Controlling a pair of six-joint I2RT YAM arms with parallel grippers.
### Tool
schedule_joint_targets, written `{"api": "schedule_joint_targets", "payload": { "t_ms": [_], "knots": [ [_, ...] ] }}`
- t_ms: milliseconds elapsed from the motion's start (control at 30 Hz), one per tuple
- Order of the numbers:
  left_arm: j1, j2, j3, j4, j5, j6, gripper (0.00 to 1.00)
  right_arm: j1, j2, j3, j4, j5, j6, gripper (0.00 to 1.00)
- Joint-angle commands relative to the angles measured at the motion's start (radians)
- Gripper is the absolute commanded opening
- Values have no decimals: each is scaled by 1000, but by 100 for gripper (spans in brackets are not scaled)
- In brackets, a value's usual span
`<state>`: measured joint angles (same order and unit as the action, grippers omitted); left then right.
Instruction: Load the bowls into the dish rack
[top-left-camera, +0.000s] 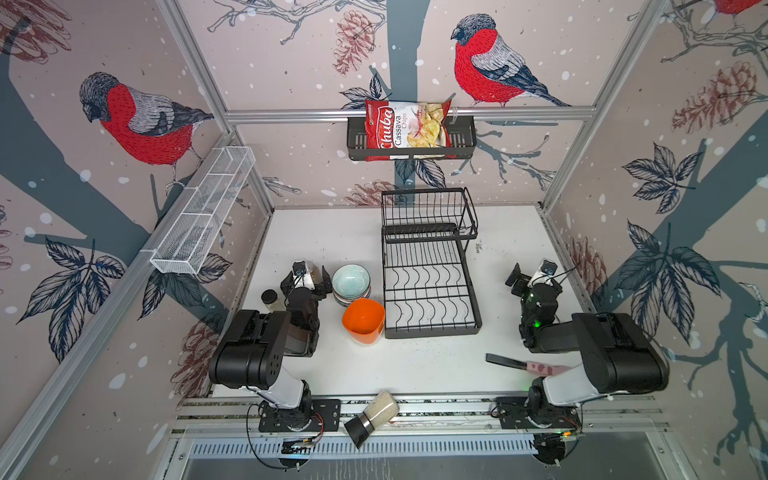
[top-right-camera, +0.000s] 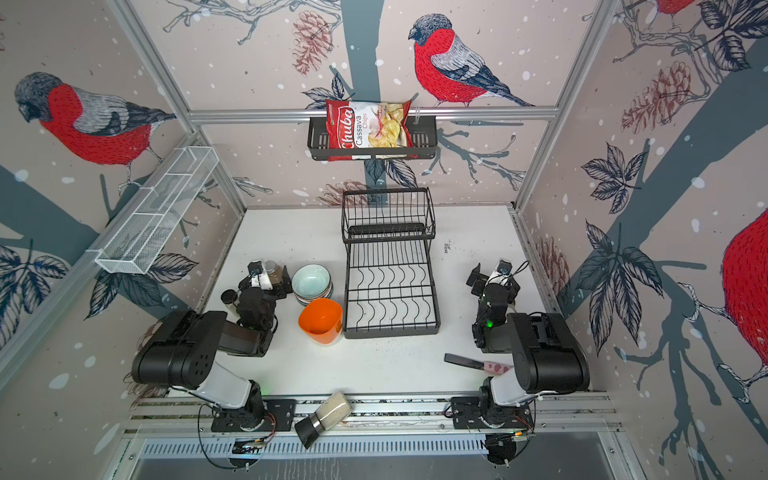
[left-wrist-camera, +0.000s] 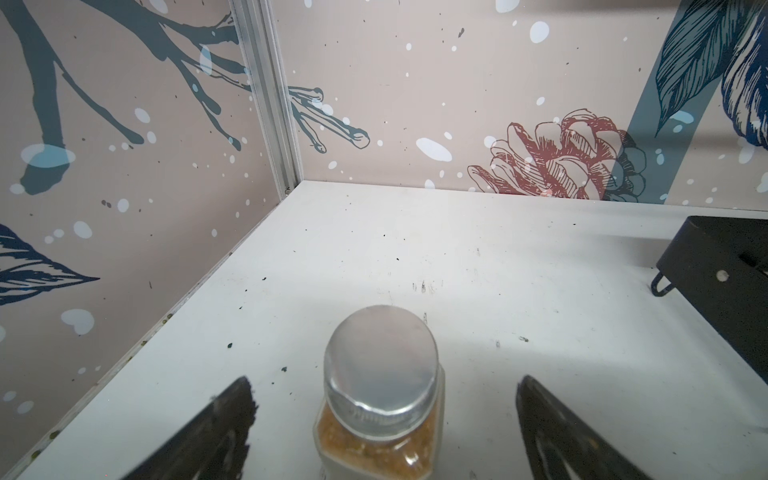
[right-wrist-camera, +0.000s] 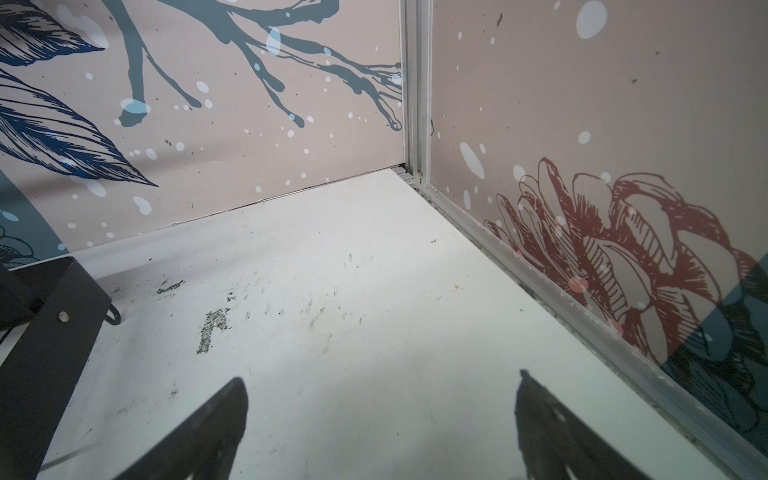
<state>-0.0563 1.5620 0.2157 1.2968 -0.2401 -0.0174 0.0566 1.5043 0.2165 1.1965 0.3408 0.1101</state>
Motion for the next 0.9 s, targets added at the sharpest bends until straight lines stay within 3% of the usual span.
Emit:
{"api": "schedule_joint_targets", "payload": {
  "t_ms": [0,367,467,667,867],
  "knots": [
    [1,0,4,41,-2,15,97,2,-1,3,35,12,0,100],
    [2,-2,1,46,-1,16,98,6,-5,1,41,31,1,100],
    [1,-53,-9,28,-23,8,98,10,-63,14,-28,59,9,100],
    [0,-247,53,-247,-69,-8,98,9,-199,159,-438,133,76,100],
    [0,-384,122,-516,-114,-98,98,11,-284,270,-711,93,191,99]
  ]
}}
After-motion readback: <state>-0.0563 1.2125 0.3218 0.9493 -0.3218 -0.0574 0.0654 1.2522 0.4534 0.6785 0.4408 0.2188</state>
